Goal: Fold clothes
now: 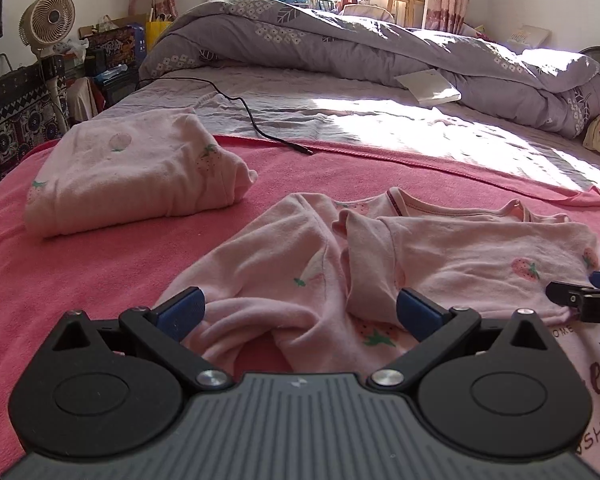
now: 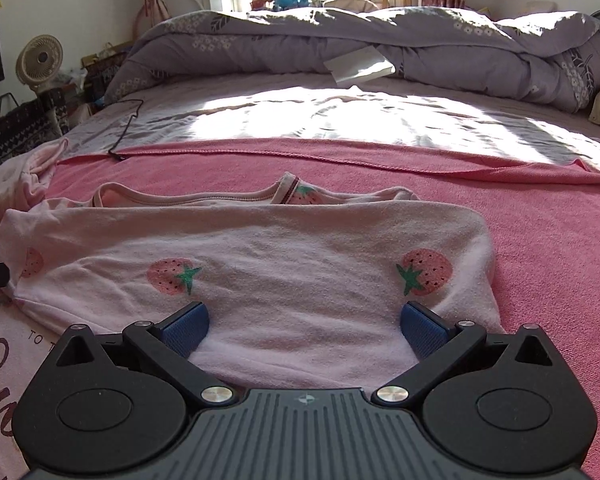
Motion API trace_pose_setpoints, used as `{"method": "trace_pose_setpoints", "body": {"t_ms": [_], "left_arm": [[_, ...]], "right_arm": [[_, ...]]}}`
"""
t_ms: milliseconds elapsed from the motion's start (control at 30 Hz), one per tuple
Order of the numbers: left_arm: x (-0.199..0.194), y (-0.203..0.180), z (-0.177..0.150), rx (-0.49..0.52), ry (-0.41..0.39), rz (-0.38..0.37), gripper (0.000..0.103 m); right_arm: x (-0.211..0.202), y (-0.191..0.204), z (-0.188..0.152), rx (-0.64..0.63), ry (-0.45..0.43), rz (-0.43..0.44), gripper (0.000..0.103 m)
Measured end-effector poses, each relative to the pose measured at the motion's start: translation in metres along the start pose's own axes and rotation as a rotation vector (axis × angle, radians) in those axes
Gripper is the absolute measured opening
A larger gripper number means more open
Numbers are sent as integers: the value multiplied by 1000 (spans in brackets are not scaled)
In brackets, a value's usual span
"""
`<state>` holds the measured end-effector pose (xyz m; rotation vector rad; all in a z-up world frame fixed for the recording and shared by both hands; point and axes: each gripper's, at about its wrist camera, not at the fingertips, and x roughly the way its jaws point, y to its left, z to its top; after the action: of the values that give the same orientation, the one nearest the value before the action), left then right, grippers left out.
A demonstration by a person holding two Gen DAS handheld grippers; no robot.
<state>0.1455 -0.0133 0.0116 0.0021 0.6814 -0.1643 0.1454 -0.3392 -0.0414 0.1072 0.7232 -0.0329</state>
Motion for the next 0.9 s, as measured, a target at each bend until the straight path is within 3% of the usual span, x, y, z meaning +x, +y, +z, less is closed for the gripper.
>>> {"method": "trace_pose_setpoints", "body": {"t_ms": [200, 300, 400, 533, 700, 833, 900], "left_arm": [[-129, 61, -58, -55, -150, 111, 103], [-176, 87, -104, -129, -177, 171, 103], [-206, 101, -148, -164, -148, 216, 103], [-210, 116, -177, -288, -86, 165, 103], [-177, 125, -197, -462, 16, 122, 103], [-170, 121, -205, -525, -35, 101, 102], [-174, 119, -202, -508, -50, 83, 87]], "right_arm": [[0, 1, 1, -1, 1, -2, 103], [0, 1, 1, -1, 2, -2, 103], [0, 2, 1, -5, 1, -7, 103], [-1, 3, 1, -11, 0, -15, 103], [-2, 3, 1, -10, -2, -17, 103], [-2, 3, 0, -8, -3, -16, 103], [-3, 3, 0, -6, -4, -15, 103]]}}
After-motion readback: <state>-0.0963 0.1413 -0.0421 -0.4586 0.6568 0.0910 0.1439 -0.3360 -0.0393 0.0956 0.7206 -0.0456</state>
